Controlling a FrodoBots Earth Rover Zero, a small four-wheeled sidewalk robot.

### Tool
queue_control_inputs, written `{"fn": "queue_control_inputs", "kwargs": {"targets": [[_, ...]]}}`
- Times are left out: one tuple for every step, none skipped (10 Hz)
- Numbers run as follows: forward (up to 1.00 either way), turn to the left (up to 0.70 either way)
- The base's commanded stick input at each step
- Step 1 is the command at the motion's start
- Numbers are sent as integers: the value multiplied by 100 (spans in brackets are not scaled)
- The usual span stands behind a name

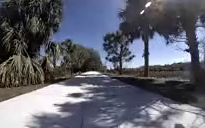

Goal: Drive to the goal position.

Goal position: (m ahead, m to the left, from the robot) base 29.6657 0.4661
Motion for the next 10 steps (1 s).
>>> {"fn": "queue_control_inputs", "kwargs": {"targets": [[100, 0], [100, 0], [100, 0], [100, 0], [100, 0], [100, 0], [100, 0], [100, 0], [100, 0], [100, 0]]}}
